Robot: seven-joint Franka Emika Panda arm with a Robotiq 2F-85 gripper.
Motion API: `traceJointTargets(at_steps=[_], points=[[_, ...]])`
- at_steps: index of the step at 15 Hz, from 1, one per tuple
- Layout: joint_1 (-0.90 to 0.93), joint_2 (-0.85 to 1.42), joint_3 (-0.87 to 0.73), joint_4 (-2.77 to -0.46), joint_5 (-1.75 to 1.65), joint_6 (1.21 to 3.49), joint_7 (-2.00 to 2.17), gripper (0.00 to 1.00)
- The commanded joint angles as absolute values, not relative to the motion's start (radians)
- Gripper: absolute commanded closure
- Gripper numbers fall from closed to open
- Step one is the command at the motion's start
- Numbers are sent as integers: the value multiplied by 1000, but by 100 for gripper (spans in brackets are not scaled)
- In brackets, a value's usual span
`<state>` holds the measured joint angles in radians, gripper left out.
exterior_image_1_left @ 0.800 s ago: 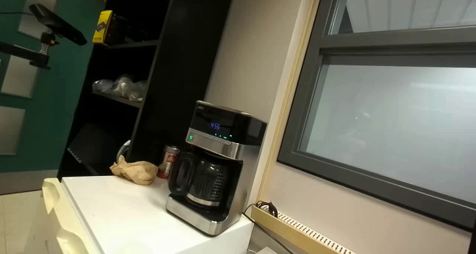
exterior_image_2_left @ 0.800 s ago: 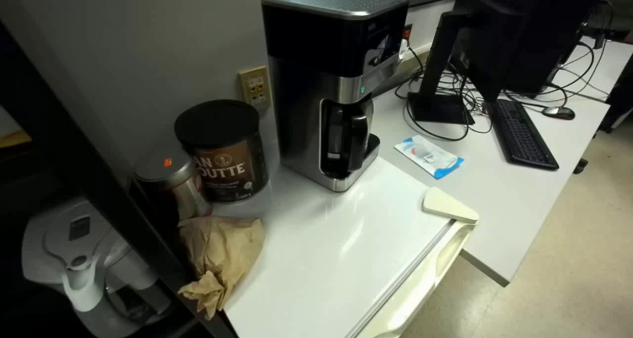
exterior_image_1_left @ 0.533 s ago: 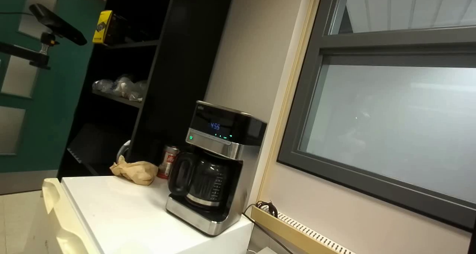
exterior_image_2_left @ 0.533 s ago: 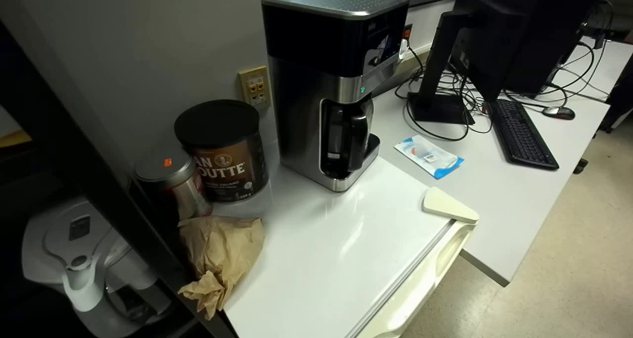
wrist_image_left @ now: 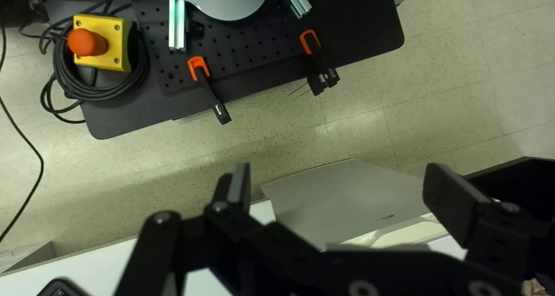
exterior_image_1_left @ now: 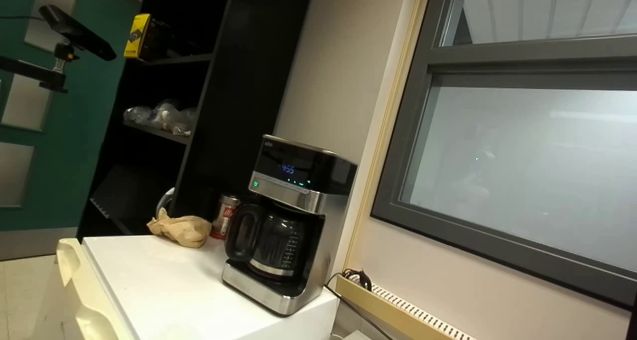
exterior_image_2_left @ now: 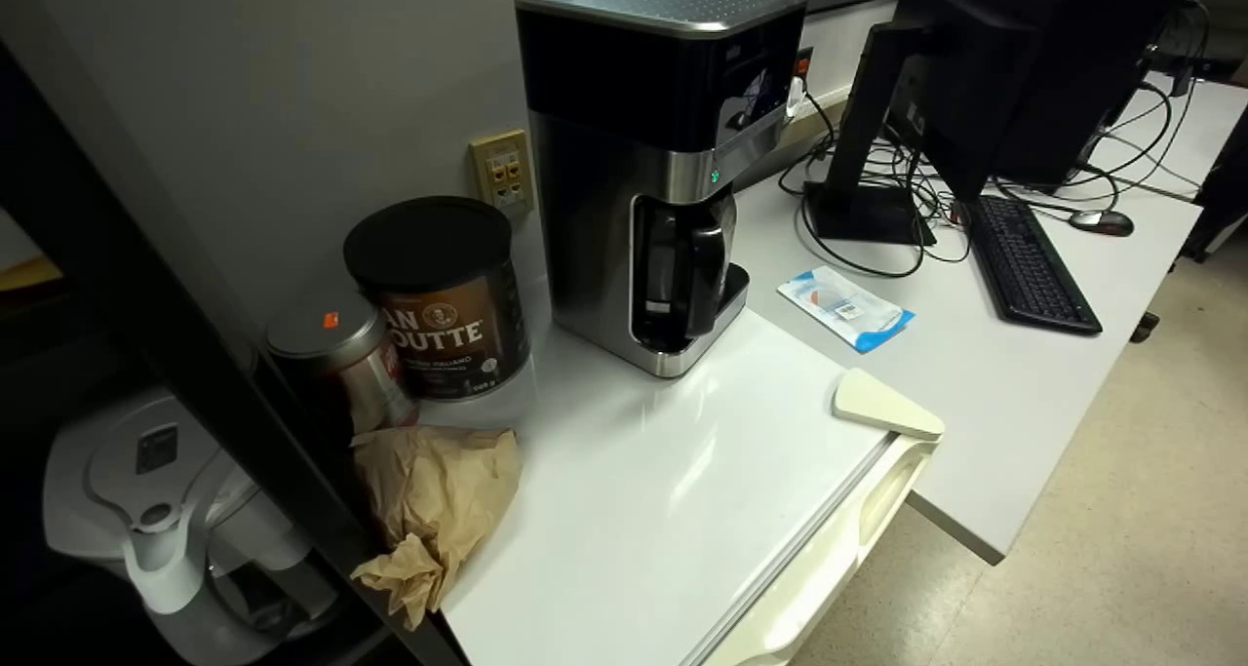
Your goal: Press a button on the coffeemaker
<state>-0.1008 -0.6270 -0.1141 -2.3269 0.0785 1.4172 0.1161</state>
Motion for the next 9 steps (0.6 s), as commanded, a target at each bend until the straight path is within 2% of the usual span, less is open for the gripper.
traceJointTargets(at_steps=[1, 5, 9], points=[[-104, -516, -97, -2273, 70, 1466, 92, 0], [-92, -401, -85, -2248, 6, 1610, 23, 0], [-79, -318, -86, -2288, -92, 1900, -89, 0]])
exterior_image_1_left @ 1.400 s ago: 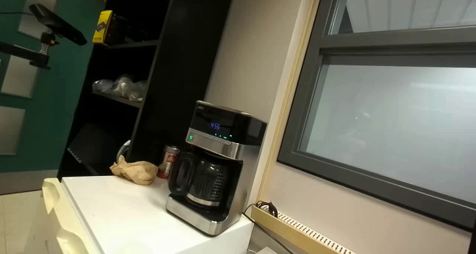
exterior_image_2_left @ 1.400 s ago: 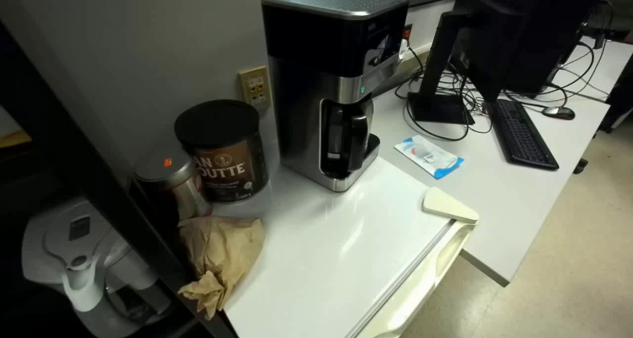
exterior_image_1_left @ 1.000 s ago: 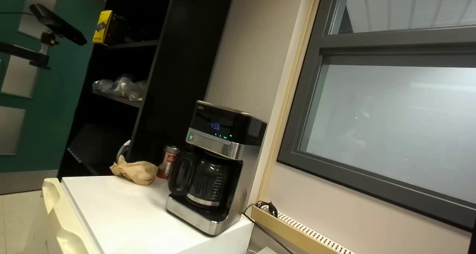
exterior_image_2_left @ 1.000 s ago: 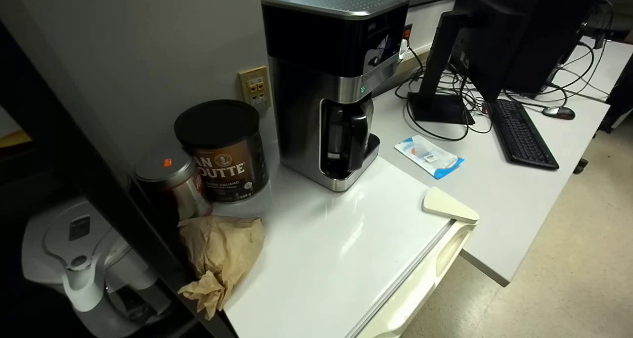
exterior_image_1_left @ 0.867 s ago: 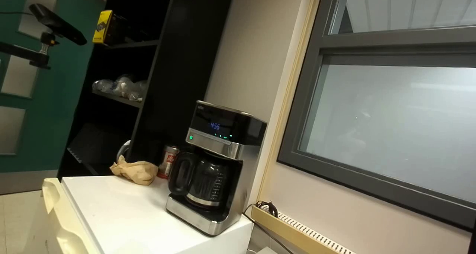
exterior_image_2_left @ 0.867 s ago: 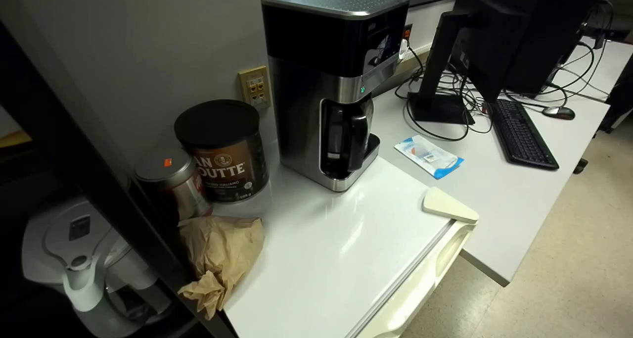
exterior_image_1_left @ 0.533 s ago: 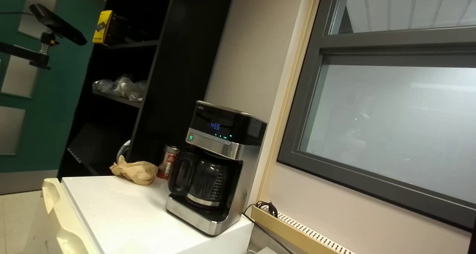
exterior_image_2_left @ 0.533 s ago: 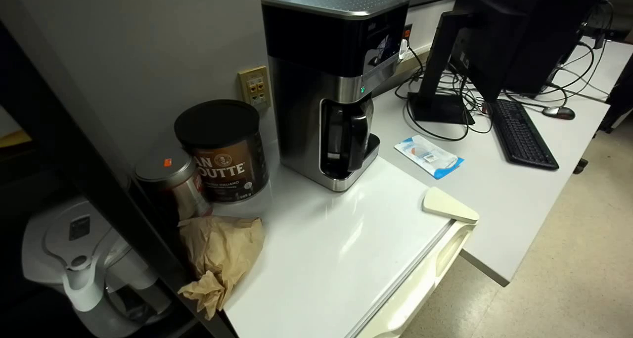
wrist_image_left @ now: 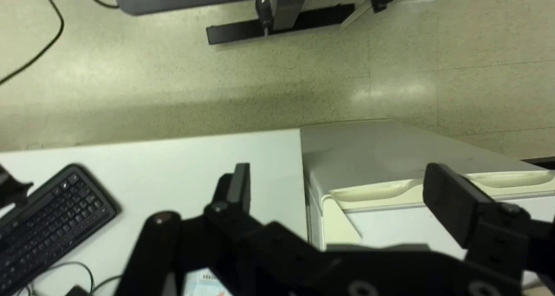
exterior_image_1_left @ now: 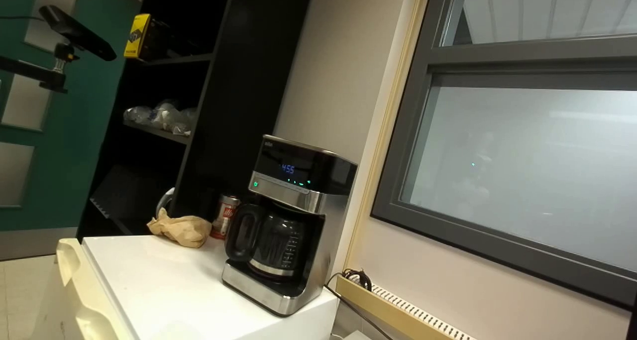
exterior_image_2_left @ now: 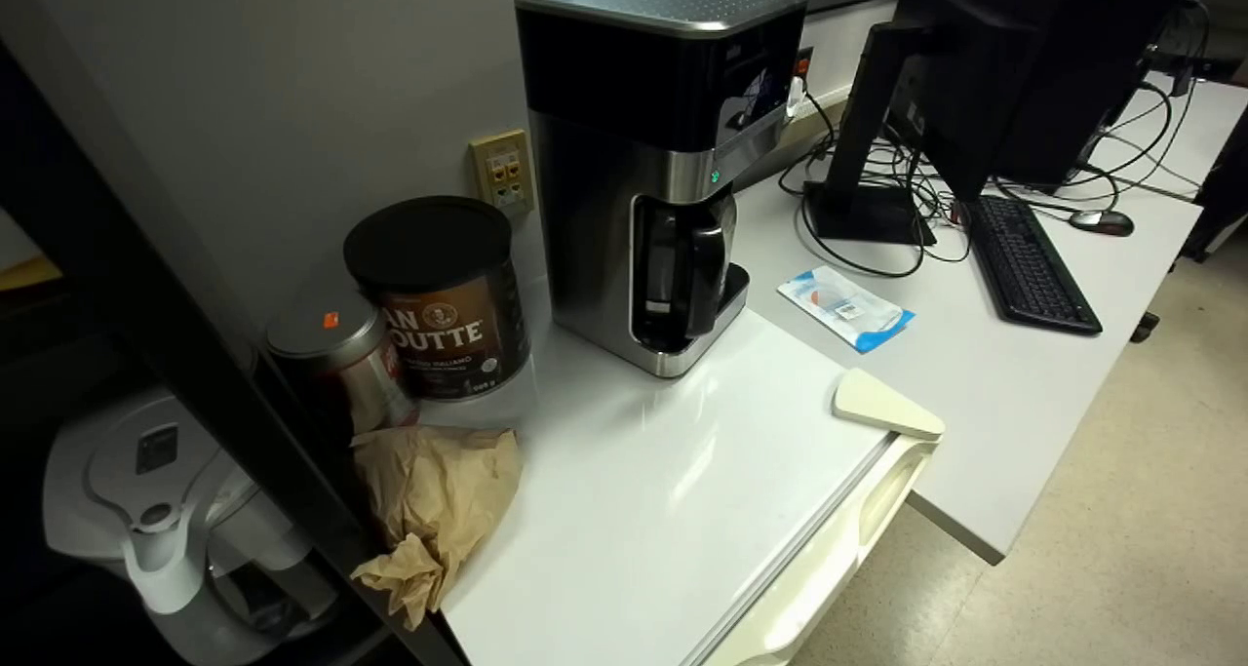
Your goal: Press a button on the coffeemaker
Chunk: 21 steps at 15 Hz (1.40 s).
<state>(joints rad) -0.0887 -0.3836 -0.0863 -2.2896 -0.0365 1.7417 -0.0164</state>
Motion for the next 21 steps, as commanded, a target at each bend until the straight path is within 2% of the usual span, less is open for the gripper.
traceJointTargets(at_steps=[1, 10, 12, 16, 21], points=[[-78, -298, -90, -2305, -105, 1992, -109, 0], [-76, -133, -106, -2440, -129, 2752, -318, 0], [-72, -86, -107, -2464, -120, 2906, -362, 27], [-69, 12, -96, -2473, -74, 3114, -431, 58], [-72, 126, -106, -2442, -163, 3269, -436, 95]])
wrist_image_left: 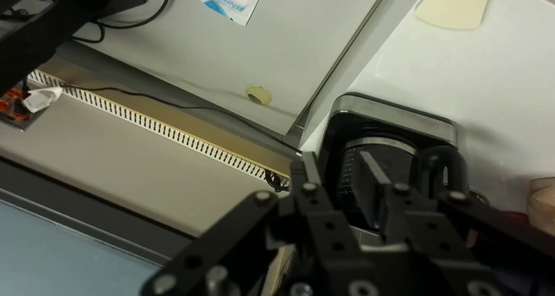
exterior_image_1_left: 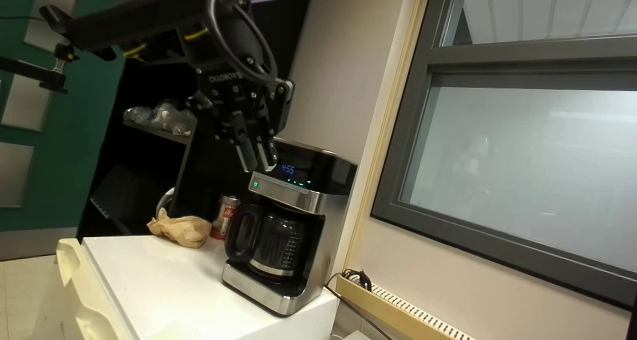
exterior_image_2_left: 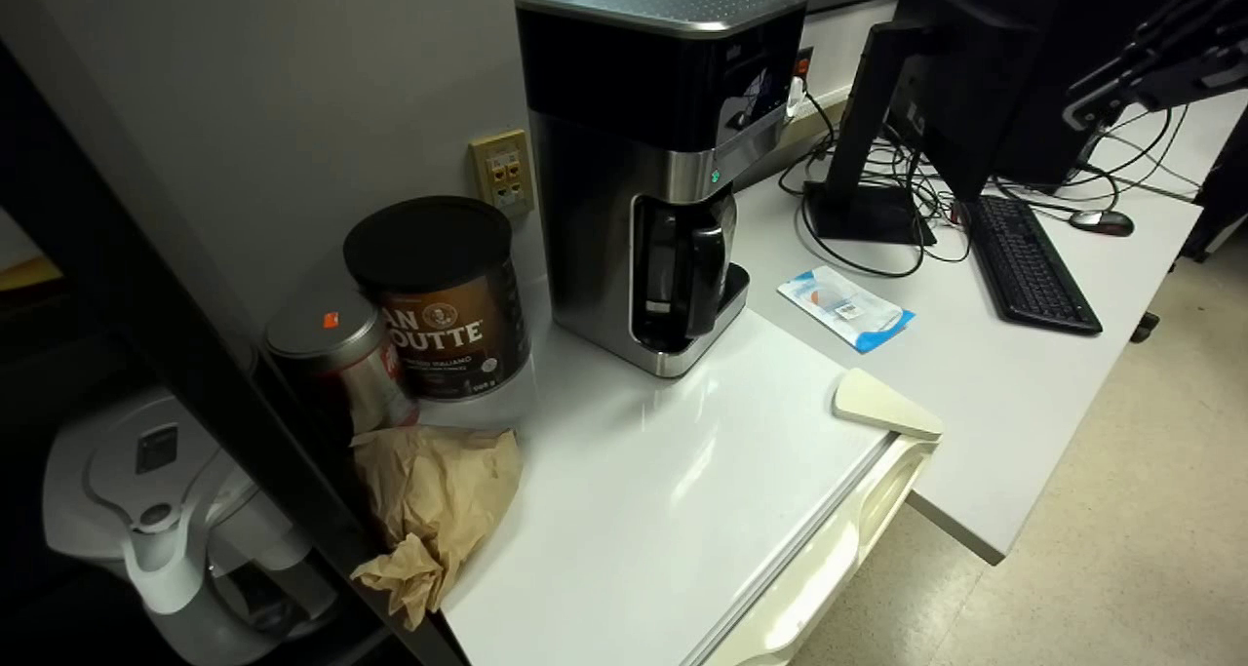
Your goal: Press a button on the coffeemaker
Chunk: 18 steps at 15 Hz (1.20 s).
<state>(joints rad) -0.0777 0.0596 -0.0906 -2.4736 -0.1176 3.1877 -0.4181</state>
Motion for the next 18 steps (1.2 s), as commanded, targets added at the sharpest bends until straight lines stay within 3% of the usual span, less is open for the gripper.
traceJointTargets(at_steps=[1, 9, 18], points=[[-84, 141, -102, -2433, -208, 3284, -408, 100], [109, 300, -272, -2295, -168, 3346, -438, 100], [274, 458, -332, -2120, -118, 3327, -389, 100]])
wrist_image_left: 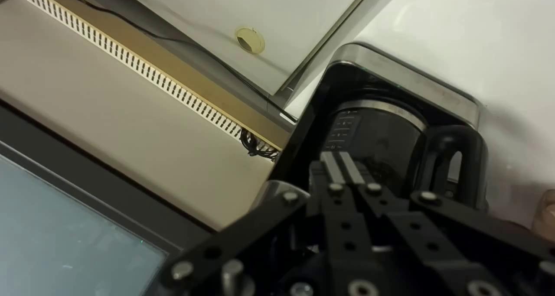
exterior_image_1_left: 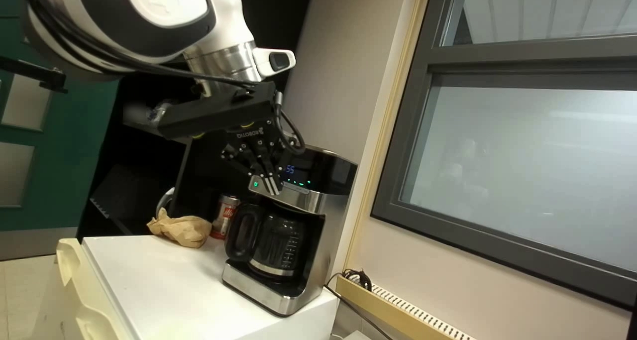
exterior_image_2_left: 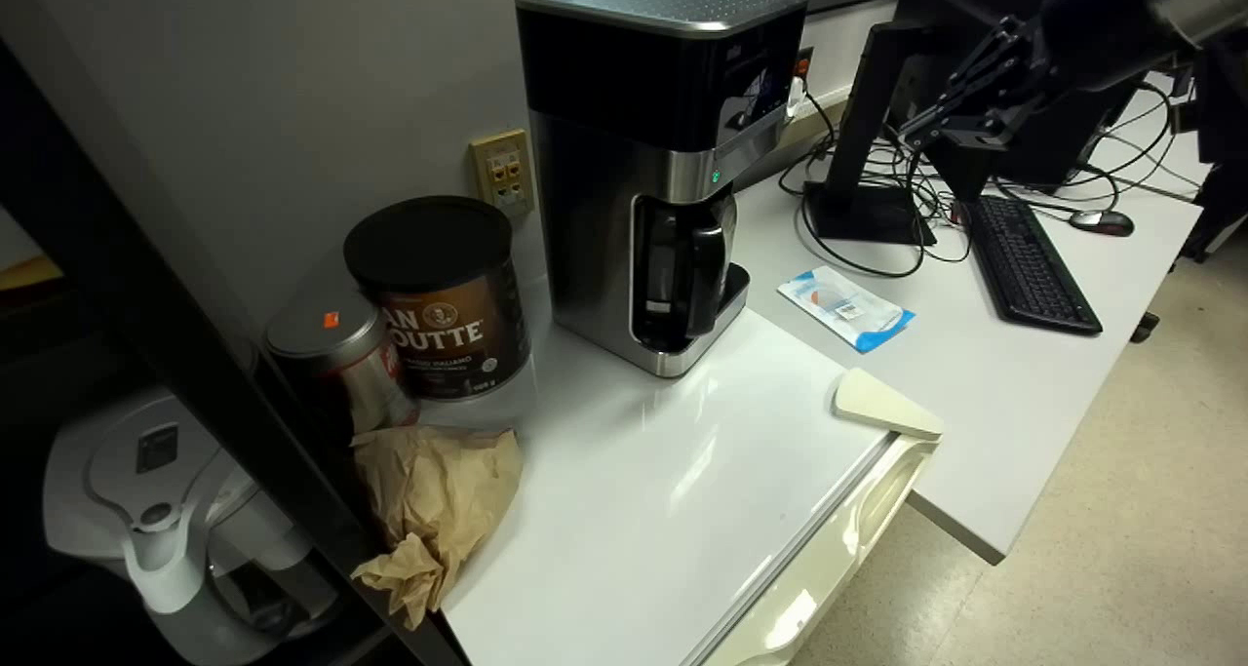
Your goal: Press a button on the coffeemaker
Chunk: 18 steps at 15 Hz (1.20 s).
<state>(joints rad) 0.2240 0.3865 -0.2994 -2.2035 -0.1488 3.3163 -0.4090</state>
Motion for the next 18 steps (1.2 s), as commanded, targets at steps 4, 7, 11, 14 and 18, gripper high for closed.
traceJointTargets(at_steps=[4, 7, 11, 14, 18], points=[[301, 522, -339, -2038, -86, 3315, -375, 100], [313, 562, -347, -1986, -65, 3308, -369, 100], [327, 608, -359, -1924, -39, 3304, -361, 100], [332, 632, -364, -1887, -29, 3295, -351, 100], [333, 657, -366, -1850, -18, 3293, -342, 100]])
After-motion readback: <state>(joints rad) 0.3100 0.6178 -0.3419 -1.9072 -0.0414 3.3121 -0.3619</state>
